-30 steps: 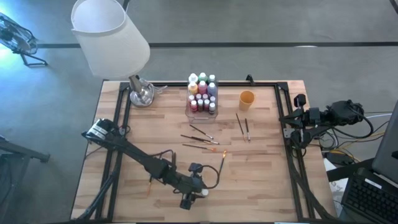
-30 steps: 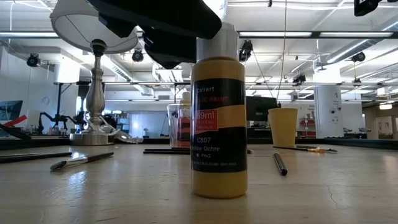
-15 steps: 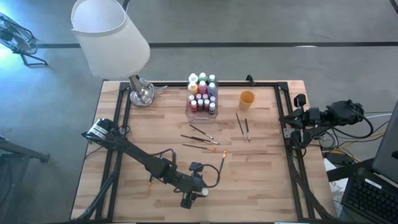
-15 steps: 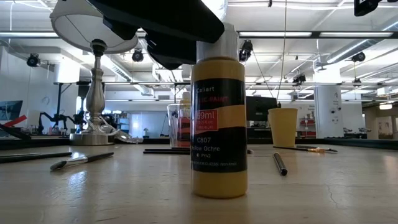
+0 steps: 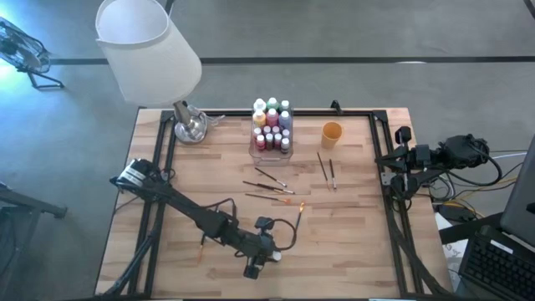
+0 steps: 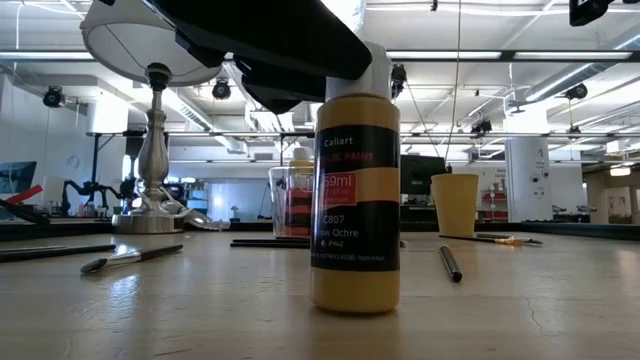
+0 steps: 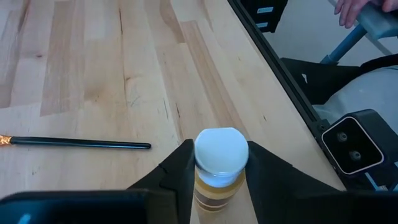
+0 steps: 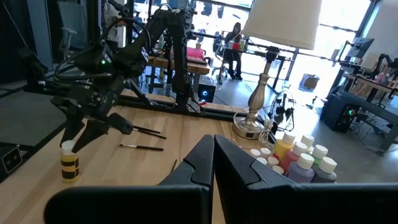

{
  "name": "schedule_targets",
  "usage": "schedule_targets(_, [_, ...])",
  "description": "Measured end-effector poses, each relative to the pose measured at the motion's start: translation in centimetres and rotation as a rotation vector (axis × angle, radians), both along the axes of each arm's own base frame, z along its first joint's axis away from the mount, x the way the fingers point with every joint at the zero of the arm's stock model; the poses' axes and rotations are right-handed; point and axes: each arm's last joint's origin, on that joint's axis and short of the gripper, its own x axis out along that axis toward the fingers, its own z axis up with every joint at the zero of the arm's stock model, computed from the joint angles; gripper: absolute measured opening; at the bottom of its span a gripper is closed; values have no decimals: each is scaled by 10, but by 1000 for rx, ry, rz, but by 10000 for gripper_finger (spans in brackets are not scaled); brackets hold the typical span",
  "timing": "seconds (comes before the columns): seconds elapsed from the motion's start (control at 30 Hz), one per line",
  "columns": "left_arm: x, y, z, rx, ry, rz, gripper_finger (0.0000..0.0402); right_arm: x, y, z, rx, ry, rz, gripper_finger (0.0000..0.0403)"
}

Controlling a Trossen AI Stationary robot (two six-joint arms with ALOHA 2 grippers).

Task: Pick & Place Paint Supplies
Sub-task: Put the small yellow paint bottle into the bin

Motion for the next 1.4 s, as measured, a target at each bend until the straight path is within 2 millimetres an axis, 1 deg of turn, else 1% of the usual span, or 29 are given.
schedule_targets(0.13, [0, 0, 1, 0, 0, 1, 120, 0, 0, 0, 0, 0, 0, 8])
schedule_targets(0.23, [-2, 1, 7, -3, -5, 0, 121, 0, 0, 0, 0, 0, 0, 8])
schedule_targets(0.33, [-4, 2, 24, -2, -9, 3, 121, 0, 0, 0, 0, 0, 0, 8])
schedule_targets(0.43, [-8, 6, 45, 50, -19, 50, 121, 0, 0, 0, 0, 0, 0, 8])
schedule_targets(0.53, [-13, 14, 67, 152, -44, 135, 121, 0, 0, 0, 0, 0, 0, 8])
schedule_targets(0.6, [-16, 21, 83, 210, -74, 231, 121, 0, 0, 0, 0, -1, 0, 8])
schedule_targets(0.67, [-20, 31, 98, 257, -113, 337, 121, 0, 0, 0, 0, 0, 0, 8])
schedule_targets(0.77, [-24, 49, 114, 296, -151, 446, 121, 0, 0, 0, 0, 0, 0, 8])
schedule_targets(0.93, [-26, 87, 135, 295, -196, 592, 121, 0, 0, 0, 0, 0, 0, 8])
schedule_targets(1.2, [-24, 152, 144, 289, -174, 795, 121, 0, 0, 0, 0, 0, 0, 8])
schedule_targets(1.4, [-25, 188, 137, 294, -119, 903, 122, 0, 0, 0, 0, 0, 0, 8])
